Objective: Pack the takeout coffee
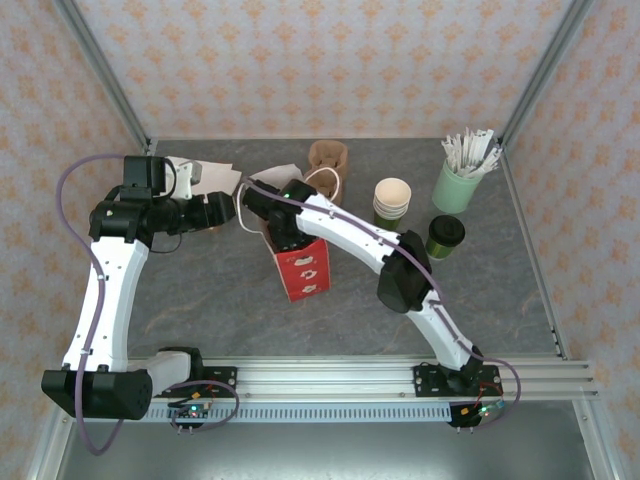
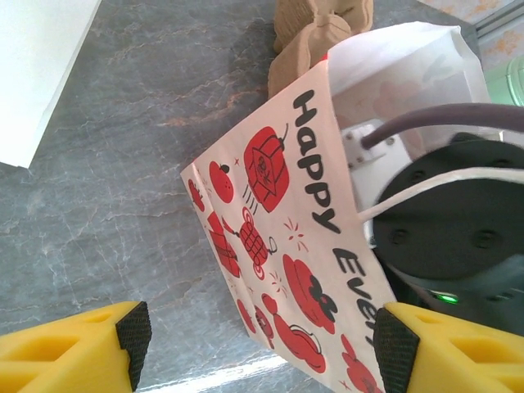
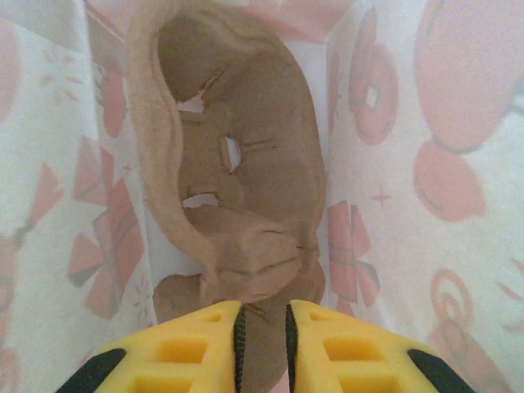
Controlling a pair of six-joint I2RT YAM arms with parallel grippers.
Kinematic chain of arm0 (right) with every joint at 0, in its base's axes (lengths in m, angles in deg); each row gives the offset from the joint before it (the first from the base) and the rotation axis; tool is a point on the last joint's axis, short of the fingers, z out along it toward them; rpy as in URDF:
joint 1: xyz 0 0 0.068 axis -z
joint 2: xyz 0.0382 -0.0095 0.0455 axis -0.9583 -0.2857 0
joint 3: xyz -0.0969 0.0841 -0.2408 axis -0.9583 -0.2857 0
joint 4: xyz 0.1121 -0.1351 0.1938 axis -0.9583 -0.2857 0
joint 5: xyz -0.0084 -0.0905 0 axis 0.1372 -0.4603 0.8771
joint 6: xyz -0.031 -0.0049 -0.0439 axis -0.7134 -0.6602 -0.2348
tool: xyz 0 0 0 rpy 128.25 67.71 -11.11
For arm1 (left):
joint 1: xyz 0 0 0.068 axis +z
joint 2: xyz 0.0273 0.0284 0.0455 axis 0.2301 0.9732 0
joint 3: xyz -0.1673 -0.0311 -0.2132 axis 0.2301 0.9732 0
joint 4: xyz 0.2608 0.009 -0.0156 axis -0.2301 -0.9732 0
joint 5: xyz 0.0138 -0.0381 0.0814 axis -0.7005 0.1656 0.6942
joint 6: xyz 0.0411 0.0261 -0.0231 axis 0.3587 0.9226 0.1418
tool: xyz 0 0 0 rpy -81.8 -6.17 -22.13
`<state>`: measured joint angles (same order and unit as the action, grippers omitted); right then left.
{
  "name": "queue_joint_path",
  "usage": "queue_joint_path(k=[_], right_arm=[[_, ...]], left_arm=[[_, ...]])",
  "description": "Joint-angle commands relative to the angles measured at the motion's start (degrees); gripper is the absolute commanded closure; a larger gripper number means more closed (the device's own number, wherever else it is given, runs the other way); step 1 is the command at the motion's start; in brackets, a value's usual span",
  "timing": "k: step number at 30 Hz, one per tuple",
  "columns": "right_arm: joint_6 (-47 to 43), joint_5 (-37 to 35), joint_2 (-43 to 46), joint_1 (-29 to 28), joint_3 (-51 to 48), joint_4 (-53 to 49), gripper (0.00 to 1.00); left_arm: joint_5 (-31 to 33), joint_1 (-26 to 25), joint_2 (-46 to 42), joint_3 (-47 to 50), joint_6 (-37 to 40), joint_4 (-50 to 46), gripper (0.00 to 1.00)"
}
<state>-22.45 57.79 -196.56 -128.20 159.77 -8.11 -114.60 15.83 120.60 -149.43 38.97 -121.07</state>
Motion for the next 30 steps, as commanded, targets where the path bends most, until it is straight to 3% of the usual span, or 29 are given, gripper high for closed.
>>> queue_joint_path(k=[1, 30], right_arm=[[0.2, -0.3, 5.2, 0.3, 0.7, -1.2, 0.79], [-0.1, -2.6, 13.2, 0.6, 9.0, -5.6, 0.82]], left_arm=[[-2.0, 0.2, -0.3, 0.6, -1.1, 2.2, 0.26], [-2.2, 0.2, -0.9, 0.9, -1.8, 2.9, 0.26]])
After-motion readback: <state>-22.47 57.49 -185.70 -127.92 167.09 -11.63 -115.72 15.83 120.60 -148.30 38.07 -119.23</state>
